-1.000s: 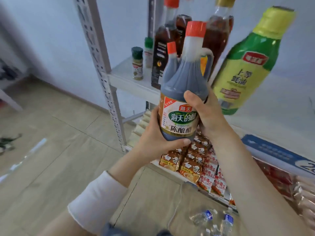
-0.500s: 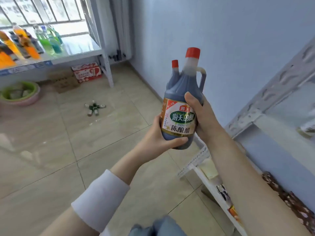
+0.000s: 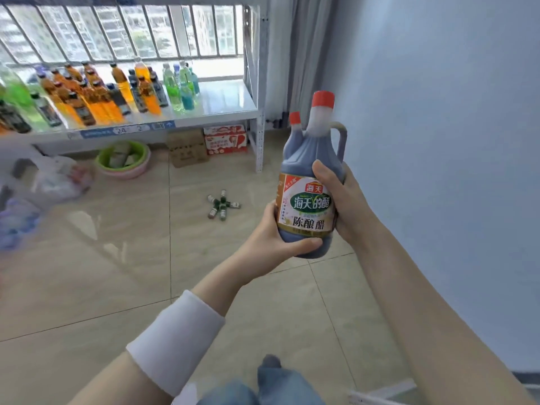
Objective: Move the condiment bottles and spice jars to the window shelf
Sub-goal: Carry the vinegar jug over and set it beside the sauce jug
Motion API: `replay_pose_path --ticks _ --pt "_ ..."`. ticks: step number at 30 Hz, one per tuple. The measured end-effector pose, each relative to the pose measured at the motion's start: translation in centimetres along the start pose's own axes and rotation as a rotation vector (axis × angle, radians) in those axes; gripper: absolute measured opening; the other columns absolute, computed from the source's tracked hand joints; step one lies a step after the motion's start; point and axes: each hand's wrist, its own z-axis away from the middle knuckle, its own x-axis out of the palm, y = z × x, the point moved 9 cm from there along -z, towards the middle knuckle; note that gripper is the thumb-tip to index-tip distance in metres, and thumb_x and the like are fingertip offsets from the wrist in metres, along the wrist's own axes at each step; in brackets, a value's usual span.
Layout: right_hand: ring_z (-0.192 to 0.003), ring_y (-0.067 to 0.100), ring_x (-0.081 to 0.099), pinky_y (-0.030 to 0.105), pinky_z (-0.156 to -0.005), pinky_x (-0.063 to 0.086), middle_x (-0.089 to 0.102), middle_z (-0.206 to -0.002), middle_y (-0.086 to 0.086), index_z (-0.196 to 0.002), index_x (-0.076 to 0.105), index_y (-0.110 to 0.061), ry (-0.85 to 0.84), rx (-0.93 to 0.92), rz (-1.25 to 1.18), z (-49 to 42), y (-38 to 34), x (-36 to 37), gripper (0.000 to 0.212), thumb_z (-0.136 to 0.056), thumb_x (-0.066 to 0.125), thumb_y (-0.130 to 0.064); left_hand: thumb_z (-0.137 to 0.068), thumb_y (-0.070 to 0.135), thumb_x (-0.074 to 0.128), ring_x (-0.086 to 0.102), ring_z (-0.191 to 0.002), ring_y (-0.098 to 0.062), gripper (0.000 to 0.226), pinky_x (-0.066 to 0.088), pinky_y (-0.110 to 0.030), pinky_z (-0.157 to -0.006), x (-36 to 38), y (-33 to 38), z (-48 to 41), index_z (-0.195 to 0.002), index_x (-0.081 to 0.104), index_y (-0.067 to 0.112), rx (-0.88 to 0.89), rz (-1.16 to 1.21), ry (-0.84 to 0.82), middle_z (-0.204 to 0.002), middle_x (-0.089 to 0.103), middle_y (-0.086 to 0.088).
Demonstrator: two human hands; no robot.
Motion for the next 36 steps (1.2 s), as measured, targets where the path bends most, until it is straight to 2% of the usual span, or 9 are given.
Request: replay_pose_path --ticks 5,11,13,16,21,26,29,32,36 --pt "-0.097 0.028 0.067 0.042 -0.082 0.056 0.063 -0.114 0.015 -0.128 0.041 -0.013 -0.088 0.056 0.024 -10.1 -0.3 5.6 0.092 -0.052 0.073 -0.053 -0.069 0.016 0.078 0.056 -0.104 -0.001 0.078 0.051 -0.01 -0.075 -7.7 1.1 -6.3 -0.131 0.03 0.018 -0.025 0.019 0.127 -0.118 0.055 0.006" --pt "-0.097 0.025 0.067 0.038 -0.082 0.057 0.063 -0.115 0.013 -0.128 0.041 -0.015 -0.189 0.079 0.037 -22.1 0.5 13.5 0.076 -0.064 0.07 -0.045 -0.068 0.019 0.079 0.055 -0.108 -0.005 0.08 0.051 -0.022 -0.086 -18.9 1.2 -13.8 -0.13 0.03 0.02 -0.027 0.026 0.243 -0.119 0.055 0.007" --pt "-0.098 0.026 0.067 0.041 -0.084 0.056 0.063 -0.115 0.013 -0.128 0.041 -0.015 -0.191 0.069 0.051 -26.2 0.1 16.2 0.078 -0.063 0.07 -0.047 -0.067 0.019 0.079 0.056 -0.108 -0.006 0.08 0.052 -0.023 -0.085 -22.8 1.7 -16.5 -0.131 0.03 0.019 -0.012 0.029 0.255 -0.12 0.056 0.006" --pt "-0.097 0.027 0.067 0.042 -0.085 0.055 0.065 -0.113 0.014 -0.127 0.043 -0.012 -0.205 0.071 0.086 -31.6 -1.0 20.4 0.085 -0.058 0.072 -0.052 -0.068 0.017 0.079 0.058 -0.103 -0.006 0.077 0.053 -0.019 -0.073 -28.5 3.1 -19.9 -0.128 0.031 0.02 0.0 0.038 0.266 -0.116 0.056 0.007" --pt "-0.097 0.028 0.067 0.041 -0.084 0.055 0.066 -0.112 0.016 -0.126 0.045 -0.012 -0.233 0.079 0.082 -39.8 -2.4 26.1 0.081 -0.06 0.075 -0.049 -0.068 0.017 0.079 0.058 -0.104 -0.002 0.079 0.054 -0.023 -0.083 -36.8 5.0 -25.5 -0.131 0.03 0.018 0.006 0.061 0.27 -0.116 0.057 0.008" --pt "-0.098 0.026 0.067 0.039 -0.085 0.055 0.065 -0.113 0.013 -0.128 0.041 -0.015 -0.258 0.102 0.111 -46.8 -2.5 29.4 0.076 -0.067 0.073 -0.047 -0.068 0.021 0.078 0.056 -0.105 0.0 0.081 0.052 -0.018 -0.082 -42.3 5.1 -30.8 -0.133 0.029 0.019 -0.026 0.069 0.28 -0.119 0.055 0.009" --pt "-0.099 0.024 0.066 0.038 -0.087 0.054 0.064 -0.113 0.01 -0.126 0.041 -0.018 -0.28 0.108 0.146 -51.3 -2.8 31.0 0.075 -0.063 0.068 -0.047 -0.068 0.022 0.078 0.055 -0.105 0.002 0.08 0.051 -0.011 -0.077 -45.1 5.1 -34.6 -0.132 0.03 0.02 -0.031 0.087 0.3 -0.12 0.055 0.009" --pt "-0.098 0.022 0.066 0.036 -0.085 0.055 0.064 -0.112 0.008 -0.119 0.043 -0.021 -0.298 0.095 0.169 -56.2 -3.4 31.7 0.068 -0.063 0.072 -0.048 -0.069 0.022 0.077 0.054 -0.104 0.004 0.079 0.05 -0.008 -0.076 -47.6 5.8 -38.8 -0.132 0.03 0.021 -0.025 0.077 0.324 -0.119 0.055 0.01" --pt "-0.097 0.018 0.065 0.033 -0.082 0.054 0.064 -0.109 0.005 -0.107 0.047 -0.027 -0.318 0.048 0.195 -63.3 -5.7 32.4 0.067 -0.049 0.072 -0.049 -0.071 0.019 0.076 0.056 -0.099 0.008 0.077 0.049 -0.007 -0.075 -50.7 8.1 -45.0 -0.132 0.03 0.021 -0.004 0.053 0.332 -0.112 0.056 0.015"
